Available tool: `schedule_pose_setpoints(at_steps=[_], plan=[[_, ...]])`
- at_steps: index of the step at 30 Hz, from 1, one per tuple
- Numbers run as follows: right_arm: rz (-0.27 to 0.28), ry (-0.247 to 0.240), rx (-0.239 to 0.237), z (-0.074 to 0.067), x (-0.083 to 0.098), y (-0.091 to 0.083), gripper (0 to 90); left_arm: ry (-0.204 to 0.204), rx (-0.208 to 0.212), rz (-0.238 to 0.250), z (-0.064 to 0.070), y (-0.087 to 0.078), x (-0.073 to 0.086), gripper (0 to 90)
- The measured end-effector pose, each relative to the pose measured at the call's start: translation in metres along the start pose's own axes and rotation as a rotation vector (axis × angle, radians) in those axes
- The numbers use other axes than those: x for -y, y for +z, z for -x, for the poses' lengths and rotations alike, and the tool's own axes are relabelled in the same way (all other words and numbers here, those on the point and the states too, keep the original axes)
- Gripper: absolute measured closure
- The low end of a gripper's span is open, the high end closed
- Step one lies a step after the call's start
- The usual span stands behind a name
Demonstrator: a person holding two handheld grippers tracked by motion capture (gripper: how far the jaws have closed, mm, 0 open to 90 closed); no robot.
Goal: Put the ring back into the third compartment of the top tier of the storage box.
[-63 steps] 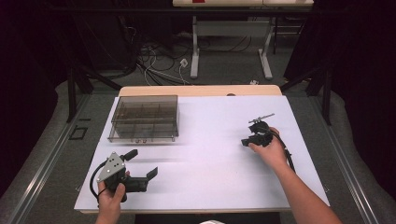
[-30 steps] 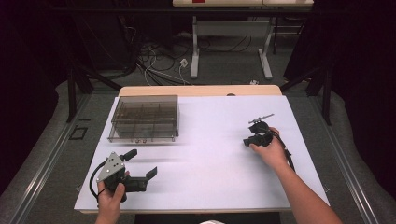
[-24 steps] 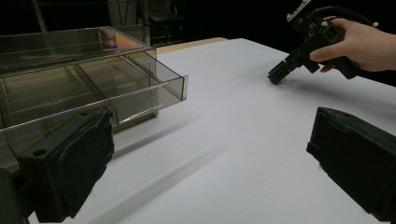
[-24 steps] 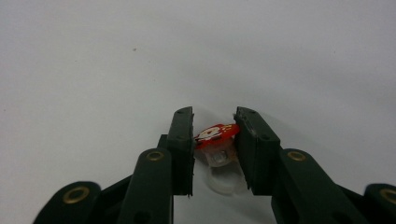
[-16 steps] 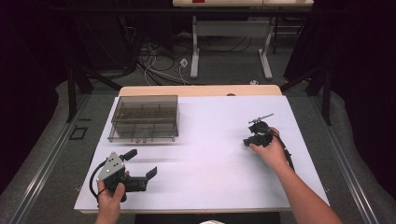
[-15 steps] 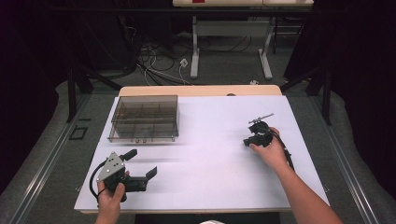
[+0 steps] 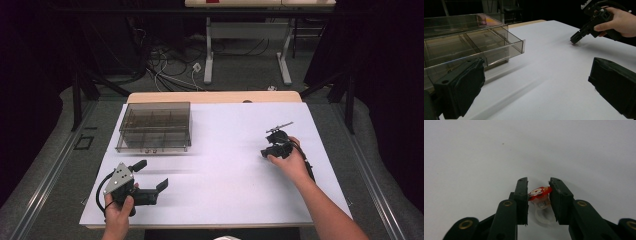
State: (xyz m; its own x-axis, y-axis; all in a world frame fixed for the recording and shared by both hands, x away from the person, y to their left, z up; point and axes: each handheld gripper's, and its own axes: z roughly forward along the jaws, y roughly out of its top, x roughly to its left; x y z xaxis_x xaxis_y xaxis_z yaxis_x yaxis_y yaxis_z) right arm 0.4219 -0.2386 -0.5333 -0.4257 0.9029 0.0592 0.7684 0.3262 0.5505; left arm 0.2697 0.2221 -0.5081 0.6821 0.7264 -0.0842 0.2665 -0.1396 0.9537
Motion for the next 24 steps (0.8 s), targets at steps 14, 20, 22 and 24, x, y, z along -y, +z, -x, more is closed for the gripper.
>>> schedule_pose_setpoints(at_steps=[14, 20, 22, 24], plan=[[0.022, 0.012, -0.031, -0.006, 0.002, -0.019, 68.9, -0.001, 0.0, 0.001, 0.0, 0.0, 0.0, 0.5], [0.028, 0.024, -0.038, -0.008, 0.002, -0.024, 68.9, 0.002, 0.001, 0.0, 0.0, 0.0, 0.0, 0.5], [0.03, 0.022, -0.044, -0.009, 0.003, -0.026, 68.9, 0.001, 0.0, -0.001, 0.0, 0.0, 0.0, 0.5], [0.034, 0.014, -0.047, -0.01, 0.003, -0.029, 68.9, 0.001, 0.0, 0.0, 0.0, 0.0, 0.0, 0.5]])
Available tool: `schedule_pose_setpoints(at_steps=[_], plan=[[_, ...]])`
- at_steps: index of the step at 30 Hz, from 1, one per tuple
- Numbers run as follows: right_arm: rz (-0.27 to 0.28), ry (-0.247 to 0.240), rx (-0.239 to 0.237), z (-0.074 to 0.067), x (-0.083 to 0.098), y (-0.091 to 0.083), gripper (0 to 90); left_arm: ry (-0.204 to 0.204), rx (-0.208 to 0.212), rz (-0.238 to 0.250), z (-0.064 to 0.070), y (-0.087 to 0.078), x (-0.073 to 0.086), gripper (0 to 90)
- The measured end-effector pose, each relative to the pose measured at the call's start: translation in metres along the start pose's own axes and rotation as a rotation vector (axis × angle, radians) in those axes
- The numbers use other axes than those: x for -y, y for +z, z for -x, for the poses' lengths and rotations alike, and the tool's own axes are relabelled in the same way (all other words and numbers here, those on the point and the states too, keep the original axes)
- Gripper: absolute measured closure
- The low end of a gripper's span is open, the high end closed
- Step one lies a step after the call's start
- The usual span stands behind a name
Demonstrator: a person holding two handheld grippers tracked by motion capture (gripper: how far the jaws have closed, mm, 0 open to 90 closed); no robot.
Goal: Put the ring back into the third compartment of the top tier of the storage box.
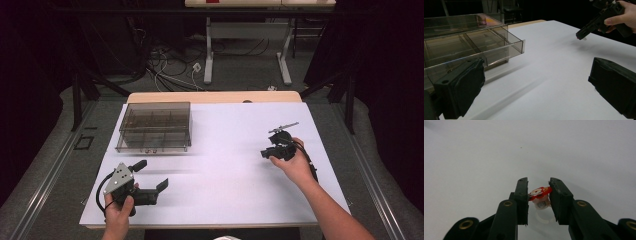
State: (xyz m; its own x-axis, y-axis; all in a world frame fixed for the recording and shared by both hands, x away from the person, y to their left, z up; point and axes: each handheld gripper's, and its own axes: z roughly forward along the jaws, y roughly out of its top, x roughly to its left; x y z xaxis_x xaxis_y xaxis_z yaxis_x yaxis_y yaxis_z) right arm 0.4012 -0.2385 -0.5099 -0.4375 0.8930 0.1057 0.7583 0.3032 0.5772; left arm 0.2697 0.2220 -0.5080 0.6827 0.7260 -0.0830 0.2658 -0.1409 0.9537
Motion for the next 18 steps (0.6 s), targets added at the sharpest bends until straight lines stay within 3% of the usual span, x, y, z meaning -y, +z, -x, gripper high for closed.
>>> schedule_pose_setpoints(at_steps=[10, 18], plan=[[0.031, -0.036, -0.021, -0.009, -0.004, -0.015, 68.9, 0.003, 0.0, -0.006, 0.0, 0.0, 0.0, 0.5], [0.076, -0.077, -0.046, -0.027, -0.01, -0.022, 68.9, 0.004, -0.003, -0.003, 0.0, 0.0, 0.0, 0.5]])
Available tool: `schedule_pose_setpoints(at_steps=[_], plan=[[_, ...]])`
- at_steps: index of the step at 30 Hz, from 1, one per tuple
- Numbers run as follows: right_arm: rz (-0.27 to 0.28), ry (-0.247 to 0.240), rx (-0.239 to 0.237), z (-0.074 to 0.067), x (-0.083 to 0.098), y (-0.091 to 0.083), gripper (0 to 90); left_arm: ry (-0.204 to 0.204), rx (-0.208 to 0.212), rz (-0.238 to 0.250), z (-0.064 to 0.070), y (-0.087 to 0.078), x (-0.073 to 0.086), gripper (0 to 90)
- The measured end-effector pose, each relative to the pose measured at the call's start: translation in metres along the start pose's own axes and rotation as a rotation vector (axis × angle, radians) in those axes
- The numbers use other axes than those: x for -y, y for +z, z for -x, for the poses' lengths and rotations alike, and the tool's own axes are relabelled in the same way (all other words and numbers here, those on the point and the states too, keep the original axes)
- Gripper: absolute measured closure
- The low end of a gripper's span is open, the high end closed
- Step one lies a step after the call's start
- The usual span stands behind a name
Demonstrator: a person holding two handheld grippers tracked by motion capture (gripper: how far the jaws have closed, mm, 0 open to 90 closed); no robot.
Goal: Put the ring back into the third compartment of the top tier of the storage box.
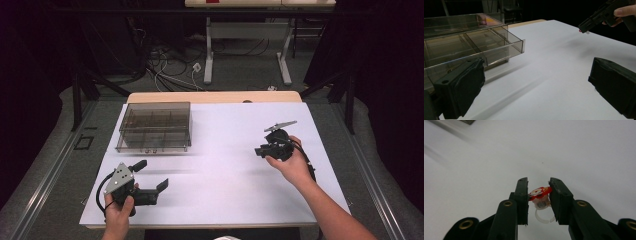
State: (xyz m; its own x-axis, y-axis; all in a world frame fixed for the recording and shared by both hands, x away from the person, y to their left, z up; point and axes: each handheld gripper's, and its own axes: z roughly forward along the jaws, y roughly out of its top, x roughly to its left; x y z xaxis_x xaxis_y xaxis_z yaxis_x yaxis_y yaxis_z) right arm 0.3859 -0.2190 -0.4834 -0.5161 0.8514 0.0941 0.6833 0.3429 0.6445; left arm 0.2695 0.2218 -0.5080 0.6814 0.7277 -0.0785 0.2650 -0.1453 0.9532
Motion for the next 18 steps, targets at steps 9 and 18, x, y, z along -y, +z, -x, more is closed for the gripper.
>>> schedule_pose_setpoints(at_steps=[9, 18], plan=[[0.055, -0.048, -0.039, -0.017, -0.006, -0.002, 69.0, 0.001, 0.001, 0.0, 0.0, 0.0, 0.0, 0.6], [0.11, -0.078, -0.094, -0.036, -0.013, -0.007, 69.0, 0.002, 0.002, -0.001, 0.0, 0.0, 0.0, 0.5]])
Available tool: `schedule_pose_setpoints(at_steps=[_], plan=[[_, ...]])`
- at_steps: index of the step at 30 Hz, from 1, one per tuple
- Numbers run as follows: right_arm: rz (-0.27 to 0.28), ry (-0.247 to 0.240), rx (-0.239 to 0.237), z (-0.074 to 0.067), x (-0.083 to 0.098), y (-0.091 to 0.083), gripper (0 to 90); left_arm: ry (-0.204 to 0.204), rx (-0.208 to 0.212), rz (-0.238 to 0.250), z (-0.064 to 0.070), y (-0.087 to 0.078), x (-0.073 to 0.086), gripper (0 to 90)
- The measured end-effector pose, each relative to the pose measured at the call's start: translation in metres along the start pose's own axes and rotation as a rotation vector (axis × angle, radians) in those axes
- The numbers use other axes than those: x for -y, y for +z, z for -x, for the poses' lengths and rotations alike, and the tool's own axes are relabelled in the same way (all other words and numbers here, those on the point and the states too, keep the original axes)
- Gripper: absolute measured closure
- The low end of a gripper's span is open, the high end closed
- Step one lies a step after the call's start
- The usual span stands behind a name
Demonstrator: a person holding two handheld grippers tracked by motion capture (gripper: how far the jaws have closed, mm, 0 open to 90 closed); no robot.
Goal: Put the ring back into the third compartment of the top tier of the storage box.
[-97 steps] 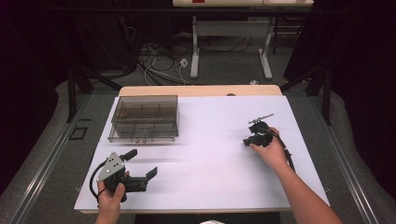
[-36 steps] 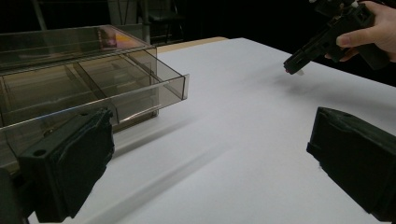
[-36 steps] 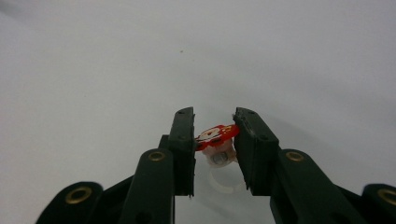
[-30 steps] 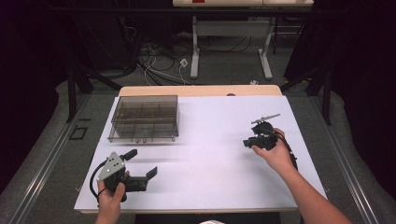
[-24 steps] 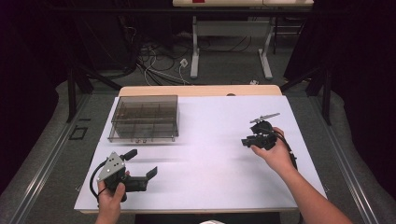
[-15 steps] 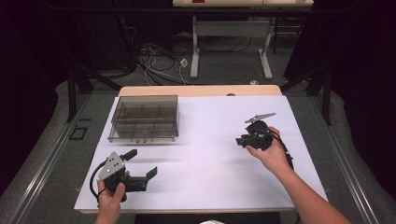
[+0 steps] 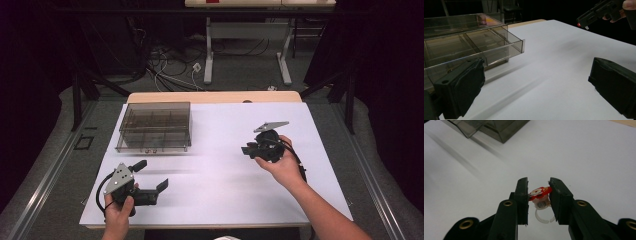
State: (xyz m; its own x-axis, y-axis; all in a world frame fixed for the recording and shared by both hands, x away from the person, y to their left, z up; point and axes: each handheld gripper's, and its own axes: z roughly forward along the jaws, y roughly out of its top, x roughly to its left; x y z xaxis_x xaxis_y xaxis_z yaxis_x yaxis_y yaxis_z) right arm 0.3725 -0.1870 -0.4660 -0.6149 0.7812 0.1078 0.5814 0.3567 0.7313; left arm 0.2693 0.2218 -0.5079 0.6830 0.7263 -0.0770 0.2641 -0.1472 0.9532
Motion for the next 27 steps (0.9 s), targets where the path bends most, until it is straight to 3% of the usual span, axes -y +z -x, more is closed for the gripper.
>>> schedule_pose_setpoints(at_steps=[6, 18, 27], plan=[[0.037, -0.016, -0.03, -0.013, -0.007, -0.001, 69.0, 0.0, -0.001, 0.001, 0.0, 0.0, 0.0, 0.5], [0.057, -0.059, -0.073, -0.036, -0.022, 0.005, 69.1, 0.001, -0.003, 0.002, 0.0, -0.001, 0.0, 0.5], [0.062, -0.064, -0.09, -0.045, -0.033, 0.011, 69.1, -0.001, -0.001, 0.003, 0.0, -0.001, 0.0, 0.5]])
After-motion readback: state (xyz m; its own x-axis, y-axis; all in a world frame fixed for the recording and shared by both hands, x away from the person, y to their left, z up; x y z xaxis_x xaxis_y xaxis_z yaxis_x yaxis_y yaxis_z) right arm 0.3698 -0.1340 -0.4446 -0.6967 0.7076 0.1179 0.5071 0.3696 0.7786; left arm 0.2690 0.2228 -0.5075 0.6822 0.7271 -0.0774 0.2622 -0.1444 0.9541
